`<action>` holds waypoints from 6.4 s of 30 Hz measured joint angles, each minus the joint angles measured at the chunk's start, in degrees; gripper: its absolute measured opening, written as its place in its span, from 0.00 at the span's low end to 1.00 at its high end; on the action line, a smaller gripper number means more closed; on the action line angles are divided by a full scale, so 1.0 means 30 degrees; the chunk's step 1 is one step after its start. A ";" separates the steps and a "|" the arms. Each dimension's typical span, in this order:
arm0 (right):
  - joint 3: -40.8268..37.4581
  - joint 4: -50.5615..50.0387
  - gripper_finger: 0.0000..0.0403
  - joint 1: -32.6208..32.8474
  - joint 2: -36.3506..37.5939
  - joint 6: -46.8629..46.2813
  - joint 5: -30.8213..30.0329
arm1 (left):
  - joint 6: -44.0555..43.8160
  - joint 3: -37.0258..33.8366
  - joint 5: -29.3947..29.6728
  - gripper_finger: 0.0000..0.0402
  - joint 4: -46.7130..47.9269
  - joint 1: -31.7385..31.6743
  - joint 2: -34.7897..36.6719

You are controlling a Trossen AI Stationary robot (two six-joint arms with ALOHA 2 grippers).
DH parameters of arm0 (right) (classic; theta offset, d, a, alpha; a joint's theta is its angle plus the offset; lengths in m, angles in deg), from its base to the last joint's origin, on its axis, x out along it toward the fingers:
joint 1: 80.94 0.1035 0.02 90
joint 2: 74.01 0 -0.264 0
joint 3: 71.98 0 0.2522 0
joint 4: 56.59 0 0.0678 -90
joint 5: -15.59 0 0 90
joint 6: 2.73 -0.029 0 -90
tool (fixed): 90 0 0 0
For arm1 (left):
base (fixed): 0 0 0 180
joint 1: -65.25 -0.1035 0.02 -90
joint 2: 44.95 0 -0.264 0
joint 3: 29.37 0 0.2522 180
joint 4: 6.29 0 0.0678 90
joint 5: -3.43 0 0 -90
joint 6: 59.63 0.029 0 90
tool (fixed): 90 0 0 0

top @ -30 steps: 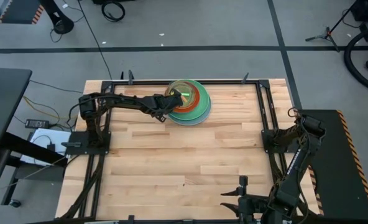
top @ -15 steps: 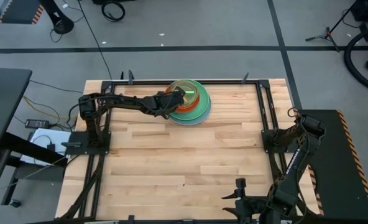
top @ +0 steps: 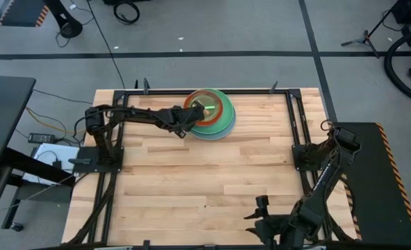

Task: Stack plastic plates
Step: Return to Home Position

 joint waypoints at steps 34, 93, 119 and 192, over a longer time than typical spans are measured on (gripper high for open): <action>0.0000 0.1803 0.41 -1.1122 0.0400 1.2385 0.6796 | 0.8576 -0.0012 0.2439 0.48 0.2361 -0.4537 0.7612; -2.4907 1.1581 0.01 -1.8533 3.3348 0.9127 1.1852 | 3.7386 -2.1515 -0.9755 0.01 -0.9678 0.6530 3.2631; -2.5420 1.4410 0.10 -1.6705 3.3139 1.0753 1.8570 | 3.8723 -2.1493 -1.1416 0.01 -0.8572 0.7138 3.4889; -2.5420 1.3520 0.10 -1.6981 3.2020 0.9955 0.8694 | 3.3752 -2.1493 -1.0520 0.01 -0.7149 0.7159 3.4722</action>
